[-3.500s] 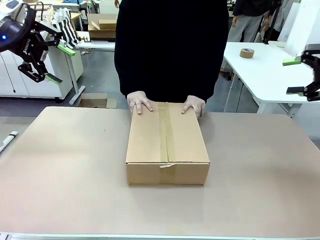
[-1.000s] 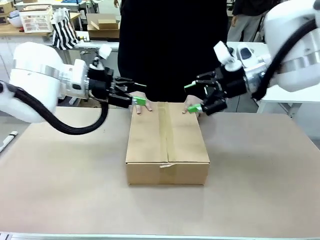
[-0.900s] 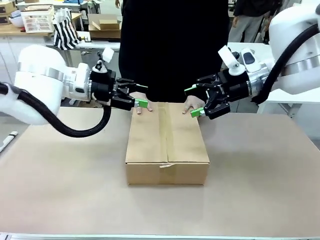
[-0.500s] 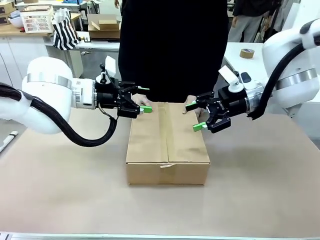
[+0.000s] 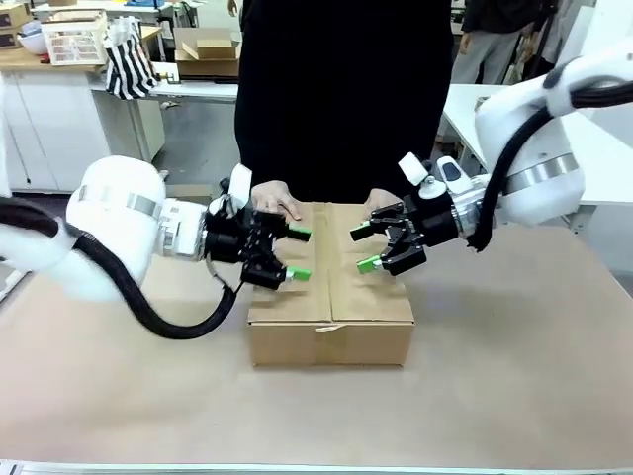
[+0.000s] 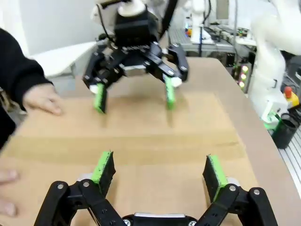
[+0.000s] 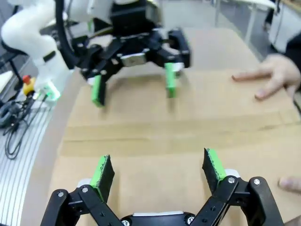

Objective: Pack the gift set into the box.
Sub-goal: Press and hold the closed box until the human finishes sealing it.

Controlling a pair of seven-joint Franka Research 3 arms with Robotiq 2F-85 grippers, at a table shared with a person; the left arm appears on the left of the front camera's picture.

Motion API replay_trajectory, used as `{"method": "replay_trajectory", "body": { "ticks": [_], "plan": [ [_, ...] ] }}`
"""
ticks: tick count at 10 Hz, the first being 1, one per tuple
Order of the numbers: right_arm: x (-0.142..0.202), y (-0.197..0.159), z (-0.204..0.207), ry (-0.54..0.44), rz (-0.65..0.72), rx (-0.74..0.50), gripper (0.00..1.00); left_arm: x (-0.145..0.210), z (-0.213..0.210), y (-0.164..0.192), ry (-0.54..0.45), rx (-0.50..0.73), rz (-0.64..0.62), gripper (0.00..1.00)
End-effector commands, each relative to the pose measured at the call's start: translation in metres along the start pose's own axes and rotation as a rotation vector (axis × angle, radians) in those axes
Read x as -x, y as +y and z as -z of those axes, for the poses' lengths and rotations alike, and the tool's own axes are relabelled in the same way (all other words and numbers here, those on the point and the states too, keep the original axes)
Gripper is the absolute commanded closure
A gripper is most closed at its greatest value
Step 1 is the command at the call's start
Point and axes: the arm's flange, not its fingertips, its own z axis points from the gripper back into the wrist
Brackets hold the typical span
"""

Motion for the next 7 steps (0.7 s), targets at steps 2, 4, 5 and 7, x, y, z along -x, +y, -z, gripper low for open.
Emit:
{"method": "replay_trajectory", "body": {
  "ticks": [2,4,5,7],
  "plan": [
    [0.006,-0.017,0.009,0.057,0.023,-0.001,0.0,0.007,-0.007,0.008,0.084,0.133,-0.108,0.0],
    [0.012,-0.02,0.012,0.142,0.021,0.038,0.0,0.002,-0.007,0.015,0.078,0.095,-0.117,0.0],
    [0.01,-0.013,0.006,0.026,0.013,-0.001,0.0,0.002,-0.01,0.02,0.08,0.061,-0.138,0.0],
    [0.01,-0.013,0.006,0.026,0.013,-0.001,0.0,0.003,-0.002,0.01,0.059,0.1,-0.105,0.0]
  ]
}}
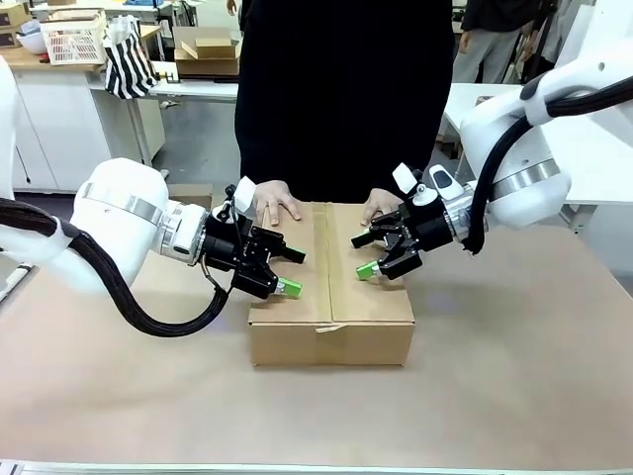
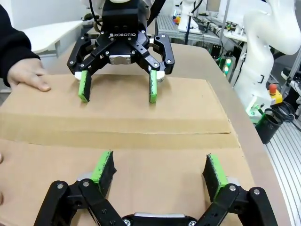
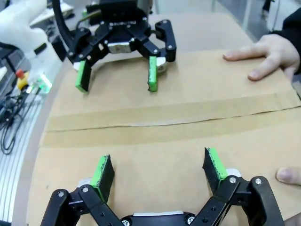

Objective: Pack the gift set into the box.
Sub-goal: Press and hold the closed box until the human finishes sealing it.

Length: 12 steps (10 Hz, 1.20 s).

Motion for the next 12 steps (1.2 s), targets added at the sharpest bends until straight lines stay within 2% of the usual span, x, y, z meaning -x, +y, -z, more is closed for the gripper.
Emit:
{"method": "replay_trajectory", "body": {
  "ticks": [1,12],
  "plan": [
    [0.0031,0.0016,0.0016,-0.013,0.011,-0.002,0.0,0.0018,0.0021,-0.0038,-0.005,0.01,0.009,0.0],
    [0.0031,0.0016,0.0016,-0.013,0.011,-0.002,0.0,0.0018,0.0021,-0.0038,-0.005,0.01,0.009,0.0]
  ]
}}
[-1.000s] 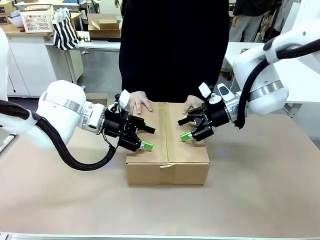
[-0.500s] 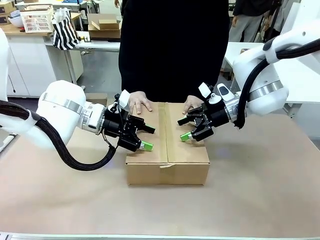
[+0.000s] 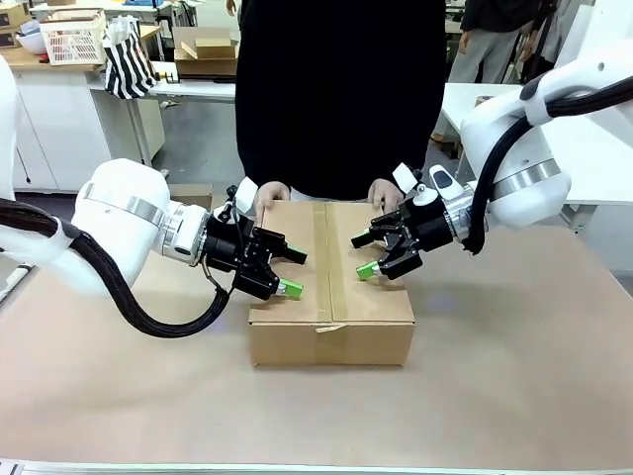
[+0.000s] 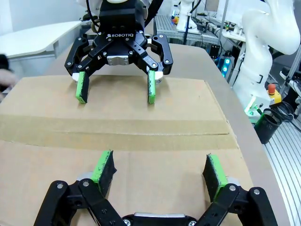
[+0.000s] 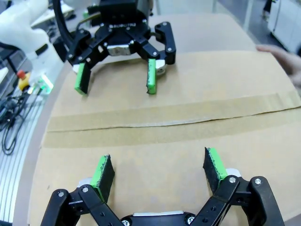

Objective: Pack the gift set into the box.
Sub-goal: Press and hold the closed box until the human finishes sealing it.

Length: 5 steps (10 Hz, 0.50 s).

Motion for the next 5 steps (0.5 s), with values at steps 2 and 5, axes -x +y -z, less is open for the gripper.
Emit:
{"method": "replay_trajectory", "body": {
  "ticks": [2,5],
  "plan": [
    [0.003,0.0011,0.0014,-0.009,0.009,0.003,0.0,0.0022,0.0001,-0.0024,-0.004,0.005,0.008,0.0],
    [0.003,0.0011,0.0014,-0.009,0.009,0.003,0.0,0.0022,0.0001,-0.0024,-0.004,0.005,0.008,0.0]
  ]
}}
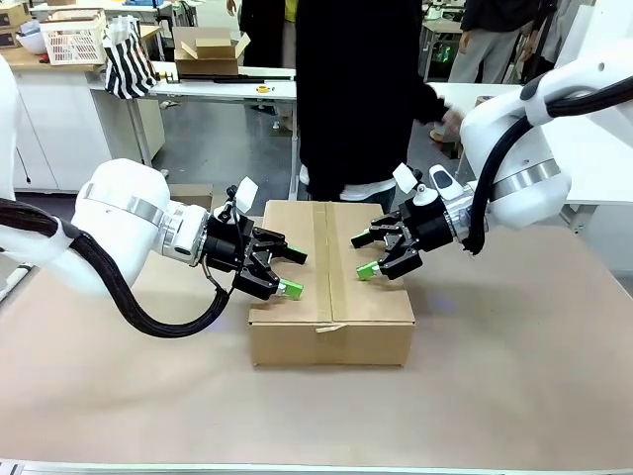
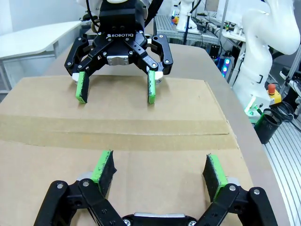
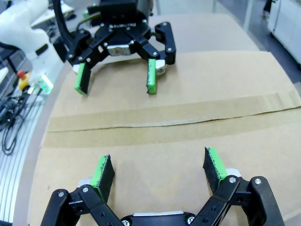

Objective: Pack the gift set into the box.
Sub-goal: Press and hold the closed box until the human finishes sealing it.

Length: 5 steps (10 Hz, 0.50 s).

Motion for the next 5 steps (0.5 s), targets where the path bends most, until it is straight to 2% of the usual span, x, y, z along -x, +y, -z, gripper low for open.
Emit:
{"method": "replay_trajectory", "body": {
  "ticks": [1,5],
  "plan": [
    [0.003,0.0011,0.0014,-0.009,0.009,0.003,0.0,0.0022,0.0001,-0.0024,-0.004,0.004,0.008,0.0],
    [0.003,0.0011,0.0014,-0.009,0.009,0.003,0.0,0.0022,0.0001,-0.0024,-0.004,0.004,0.008,0.0]
  ]
}}
